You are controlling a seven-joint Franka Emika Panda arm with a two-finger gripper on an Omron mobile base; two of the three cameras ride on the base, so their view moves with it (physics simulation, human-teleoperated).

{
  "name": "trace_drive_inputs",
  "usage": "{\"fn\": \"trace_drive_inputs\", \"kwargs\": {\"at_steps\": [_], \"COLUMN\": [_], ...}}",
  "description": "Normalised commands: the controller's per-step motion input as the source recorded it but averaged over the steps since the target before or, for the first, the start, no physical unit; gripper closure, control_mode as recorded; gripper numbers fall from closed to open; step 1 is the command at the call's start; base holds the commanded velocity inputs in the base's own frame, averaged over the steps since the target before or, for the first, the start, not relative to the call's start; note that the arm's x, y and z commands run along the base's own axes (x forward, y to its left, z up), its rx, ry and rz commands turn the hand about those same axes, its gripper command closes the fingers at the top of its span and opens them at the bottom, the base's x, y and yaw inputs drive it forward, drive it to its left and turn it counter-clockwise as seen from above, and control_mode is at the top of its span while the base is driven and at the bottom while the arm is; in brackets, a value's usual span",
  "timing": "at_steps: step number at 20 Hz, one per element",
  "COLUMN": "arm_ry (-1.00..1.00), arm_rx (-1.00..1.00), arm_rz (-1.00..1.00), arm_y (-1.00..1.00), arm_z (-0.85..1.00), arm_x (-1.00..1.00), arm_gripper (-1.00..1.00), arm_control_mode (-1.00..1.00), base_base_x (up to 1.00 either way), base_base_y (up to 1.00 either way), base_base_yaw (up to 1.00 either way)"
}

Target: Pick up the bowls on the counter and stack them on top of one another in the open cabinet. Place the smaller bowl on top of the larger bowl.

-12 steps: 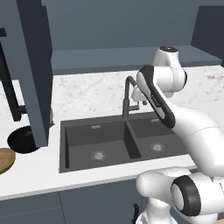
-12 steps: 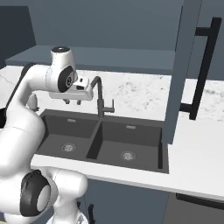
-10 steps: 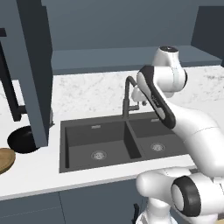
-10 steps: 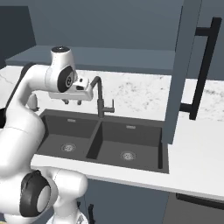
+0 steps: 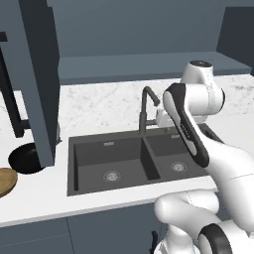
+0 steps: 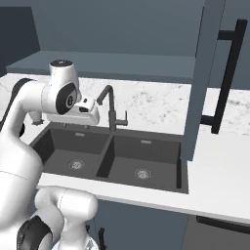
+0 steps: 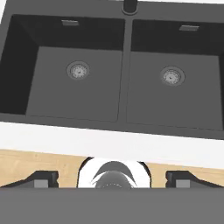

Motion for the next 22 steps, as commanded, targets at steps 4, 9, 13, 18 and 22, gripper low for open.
{"fn": "trace_drive_inputs", "kwargs": {"at_steps": [4,9,13,18,22], "arm_ry": [0.05,0.05,0.0,-0.04,0.0], "arm_rx": [0.02,0.01,0.0,0.0,0.0], "arm_rz": [-0.05,-0.03,0.0,0.0,-0.01], "arm_y": [0.0,0.0,0.0,0.08,0.3], "arm_z": [-0.53,-0.44,-0.03,0.09,0.07], "arm_x": [-0.46,-0.44,-0.33,-0.55,-0.11], "arm_gripper": [-1.0,-1.0,-1.0,-1.0,-1.0], "arm_control_mode": [-1.0,-1.0,-1.0,-1.0,-1.0], "base_base_x": [0.0,0.0,0.0,0.0,0.0], "base_base_y": [0.0,0.0,0.0,0.0,0.0], "base_base_yaw": [0.0,0.0,0.0,0.0,0.0]}}
